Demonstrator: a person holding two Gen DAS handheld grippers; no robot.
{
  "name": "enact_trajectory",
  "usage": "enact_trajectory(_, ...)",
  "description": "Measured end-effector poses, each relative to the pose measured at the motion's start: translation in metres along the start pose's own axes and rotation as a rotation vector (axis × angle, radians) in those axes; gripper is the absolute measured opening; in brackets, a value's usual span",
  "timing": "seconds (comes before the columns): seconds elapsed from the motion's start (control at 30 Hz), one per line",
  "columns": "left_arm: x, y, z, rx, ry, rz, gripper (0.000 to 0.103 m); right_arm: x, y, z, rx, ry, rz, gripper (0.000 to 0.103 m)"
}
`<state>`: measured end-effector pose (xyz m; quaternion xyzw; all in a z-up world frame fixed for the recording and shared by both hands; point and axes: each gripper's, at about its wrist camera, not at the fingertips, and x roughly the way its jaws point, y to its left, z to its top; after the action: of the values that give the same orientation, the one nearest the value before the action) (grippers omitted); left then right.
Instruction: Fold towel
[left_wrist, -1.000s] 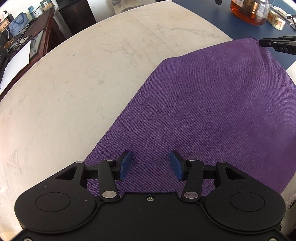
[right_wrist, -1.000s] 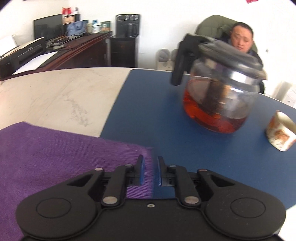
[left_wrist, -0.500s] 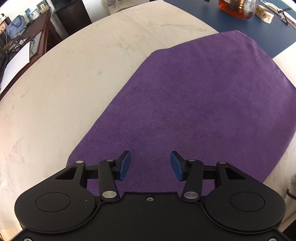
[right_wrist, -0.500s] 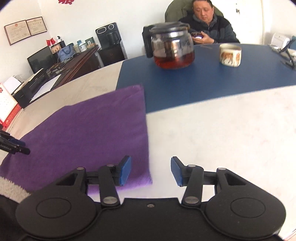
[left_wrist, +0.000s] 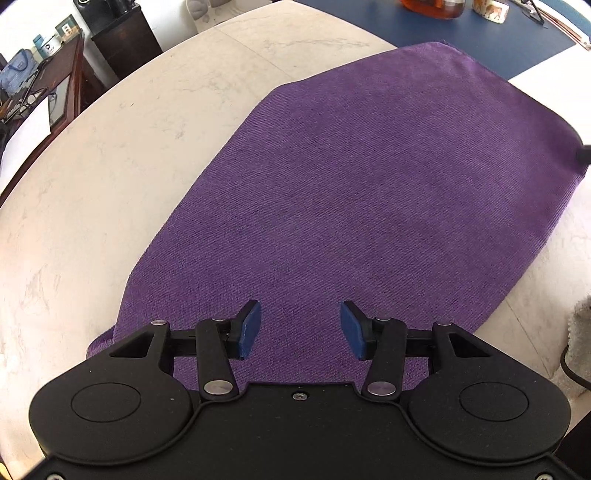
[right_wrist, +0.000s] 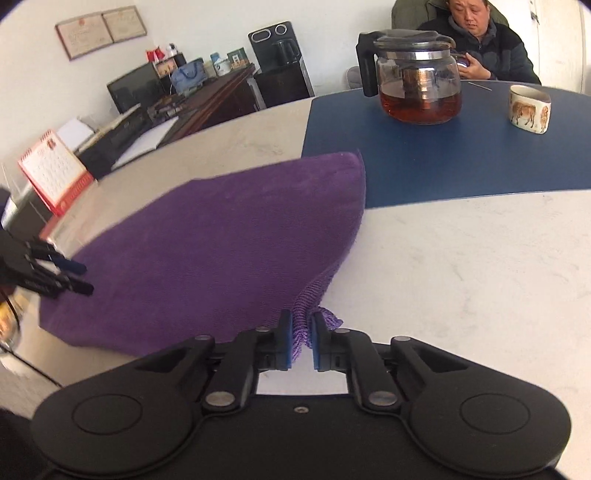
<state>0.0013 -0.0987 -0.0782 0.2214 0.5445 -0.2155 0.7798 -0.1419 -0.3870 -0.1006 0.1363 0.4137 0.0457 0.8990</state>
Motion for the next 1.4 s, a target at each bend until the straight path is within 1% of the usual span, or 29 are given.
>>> enact_trajectory(0.1, 0.002, 0.0, 0.0, -0.007, -0.004, -0.011, 0.049, -0.001, -0.002, 0.005, 0.054, -0.02, 0.011, 0.009)
enact_trajectory(0.17, 0.008, 0.0, -0.001, -0.01, 0.01, -0.015, 0.049, -0.001, -0.004, 0.009, 0.09, -0.034, 0.018, 0.01)
enact_trajectory(0.2, 0.011, 0.0, -0.001, -0.012, 0.018, -0.017, 0.049, -0.002, -0.005, 0.01, 0.108, -0.04, 0.021, 0.016)
enact_trajectory(0.23, 0.015, -0.001, -0.002, -0.015, 0.026, -0.02, 0.049, -0.002, -0.006, 0.012, 0.126, -0.047, 0.025, 0.031)
enact_trajectory(0.27, 0.018, -0.001, -0.003, -0.019, 0.035, -0.024, 0.049, -0.002, -0.007, 0.014, 0.144, -0.054, 0.028, 0.041)
enact_trajectory(0.3, 0.02, -0.002, -0.004, -0.02, 0.041, -0.026, 0.049, -0.002, -0.007, 0.015, 0.162, -0.061, 0.032, 0.047)
enact_trajectory(0.47, 0.022, 0.001, -0.002, -0.027, 0.039, -0.037, 0.052, -0.004, -0.011, 0.024, 0.253, -0.094, 0.05, 0.049)
enact_trajectory(0.63, 0.022, 0.001, -0.001, -0.02, 0.043, -0.037, 0.052, -0.005, -0.015, 0.032, 0.343, -0.128, 0.068, 0.048)
enact_trajectory(0.7, 0.021, 0.001, -0.001, -0.019, 0.045, -0.036, 0.052, 0.006, 0.0, 0.021, 0.236, -0.116, 0.052, 0.047)
enact_trajectory(0.77, 0.021, 0.001, 0.0, -0.021, 0.049, -0.036, 0.052, 0.016, 0.013, 0.026, 0.148, -0.113, 0.019, 0.04)
enact_trajectory(0.8, 0.021, 0.001, 0.0, -0.021, 0.052, -0.035, 0.052, 0.023, 0.016, 0.029, 0.122, -0.107, 0.009, 0.033)
enact_trajectory(0.87, 0.021, 0.0, 0.0, -0.02, 0.056, -0.03, 0.053, 0.038, 0.018, 0.036, 0.083, -0.085, -0.004, 0.03)
enact_trajectory(0.97, 0.021, -0.002, 0.001, -0.017, 0.06, -0.023, 0.053, 0.057, 0.014, 0.041, 0.079, -0.024, -0.021, 0.029)
enact_trajectory(1.0, 0.02, -0.003, 0.001, -0.017, 0.061, -0.02, 0.053, 0.058, 0.013, 0.042, 0.082, -0.02, -0.023, 0.029)
enact_trajectory(1.27, 0.021, -0.005, 0.003, -0.032, 0.069, -0.015, 0.055, 0.054, 0.011, 0.047, 0.072, -0.032, -0.022, 0.03)
enact_trajectory(1.3, 0.021, -0.004, 0.003, -0.033, 0.069, -0.015, 0.055, 0.054, 0.011, 0.048, 0.071, -0.034, -0.022, 0.029)
enact_trajectory(1.37, 0.023, -0.003, 0.003, -0.037, 0.069, -0.015, 0.056, 0.053, 0.011, 0.049, 0.069, -0.037, -0.022, 0.023)
enact_trajectory(1.4, 0.023, -0.003, 0.003, -0.039, 0.069, -0.016, 0.056, 0.052, 0.011, 0.049, 0.068, -0.038, -0.022, 0.018)
